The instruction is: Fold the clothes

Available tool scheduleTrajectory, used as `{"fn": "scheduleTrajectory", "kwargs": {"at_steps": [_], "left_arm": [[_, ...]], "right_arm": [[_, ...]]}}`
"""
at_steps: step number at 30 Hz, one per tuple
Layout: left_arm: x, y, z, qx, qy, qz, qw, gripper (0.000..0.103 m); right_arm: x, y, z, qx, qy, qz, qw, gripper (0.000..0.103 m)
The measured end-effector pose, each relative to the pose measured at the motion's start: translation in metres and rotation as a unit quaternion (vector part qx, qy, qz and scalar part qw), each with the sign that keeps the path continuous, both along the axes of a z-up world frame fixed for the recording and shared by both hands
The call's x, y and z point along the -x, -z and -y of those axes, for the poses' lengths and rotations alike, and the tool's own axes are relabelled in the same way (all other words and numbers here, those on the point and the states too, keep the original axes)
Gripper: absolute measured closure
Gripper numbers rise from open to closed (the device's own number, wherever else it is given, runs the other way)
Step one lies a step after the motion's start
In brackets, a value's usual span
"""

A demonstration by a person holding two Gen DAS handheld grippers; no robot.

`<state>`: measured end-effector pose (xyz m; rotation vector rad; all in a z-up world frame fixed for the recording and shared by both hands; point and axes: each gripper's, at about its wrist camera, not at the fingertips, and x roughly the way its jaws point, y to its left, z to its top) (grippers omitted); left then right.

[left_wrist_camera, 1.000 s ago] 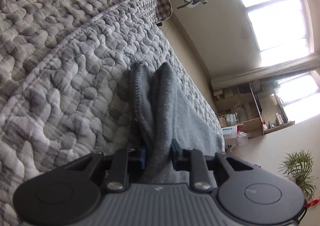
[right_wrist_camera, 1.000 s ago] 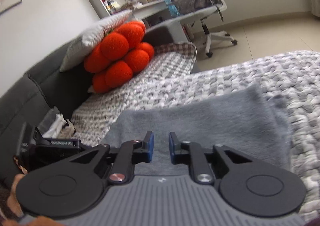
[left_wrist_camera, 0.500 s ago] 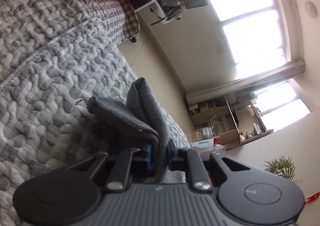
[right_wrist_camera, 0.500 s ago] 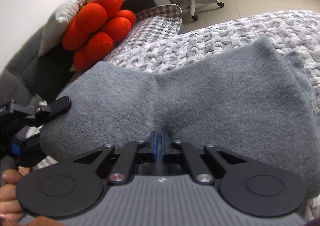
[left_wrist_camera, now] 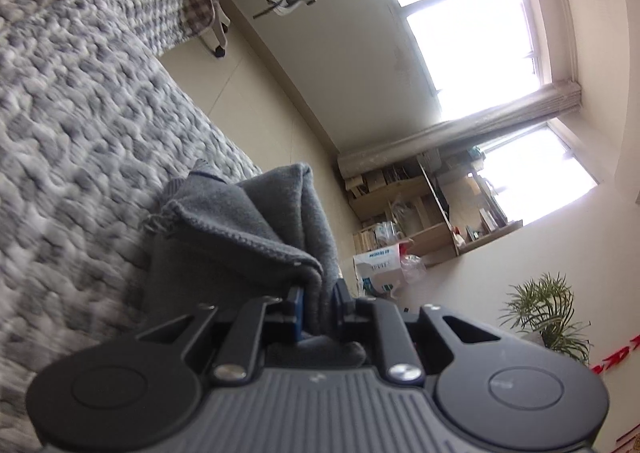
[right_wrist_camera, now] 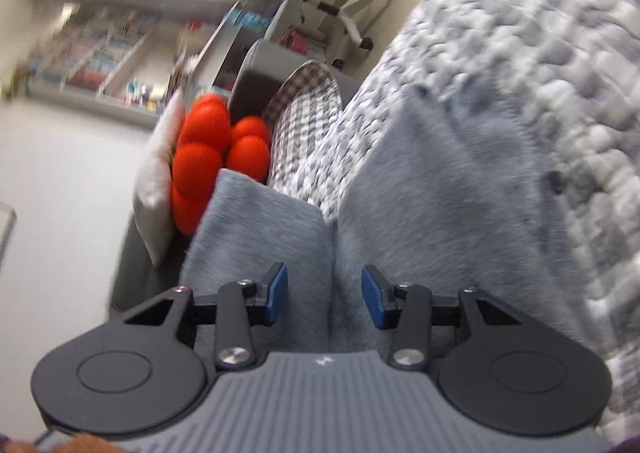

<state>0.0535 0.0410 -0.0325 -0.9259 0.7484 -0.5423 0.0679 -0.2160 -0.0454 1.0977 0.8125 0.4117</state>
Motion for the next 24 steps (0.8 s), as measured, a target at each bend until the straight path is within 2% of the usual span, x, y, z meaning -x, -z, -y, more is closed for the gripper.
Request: {"fn": "scheduleTrajectory", "kwargs": {"at_steps": [4,7,9,12,16,18,21,24], "left_arm": [[-0.006,0.012,0.024,0.007,0.029,-0.012,0.9995,0.088],[-0.011,0.025,0.036,-0.002,0.058,-0.037,0.9976,0.088],[-0.01,0.024,0.031,-0.004,0.056,-0.032,0.9979,0.088],[-0.007,0.021,0.02,-0.005,0.046,-0.02,0.9987,0.082],[-0.002,0.017,0.004,-0.008,0.034,-0.004,0.9994,0.074],[0.0,0.015,-0.003,-0.009,0.027,0.004,0.9996,0.074],[-0.002,0.019,-0.017,-0.04,-0.003,0.002,0.9992,0.074],[-0.009,0.025,-0.024,-0.041,-0.016,-0.001,0.9991,0.074]], "right_arm": [[0.01,-0.002,0.024,-0.011,0.031,-0.013,0.999,0.057],[0.009,0.006,0.036,-0.044,0.051,-0.032,0.997,0.057],[0.011,0.014,0.043,-0.081,0.064,-0.045,0.994,0.056],[0.014,0.014,0.051,-0.102,0.072,-0.05,0.991,0.053],[0.015,0.003,0.049,-0.079,0.064,-0.038,0.994,0.052],[0.011,-0.002,0.042,-0.062,0.055,-0.03,0.996,0.052],[0.005,-0.009,0.03,-0.033,0.041,-0.017,0.998,0.047],[-0.002,-0.017,0.016,0.001,0.028,0.002,1.0,0.041]]}}
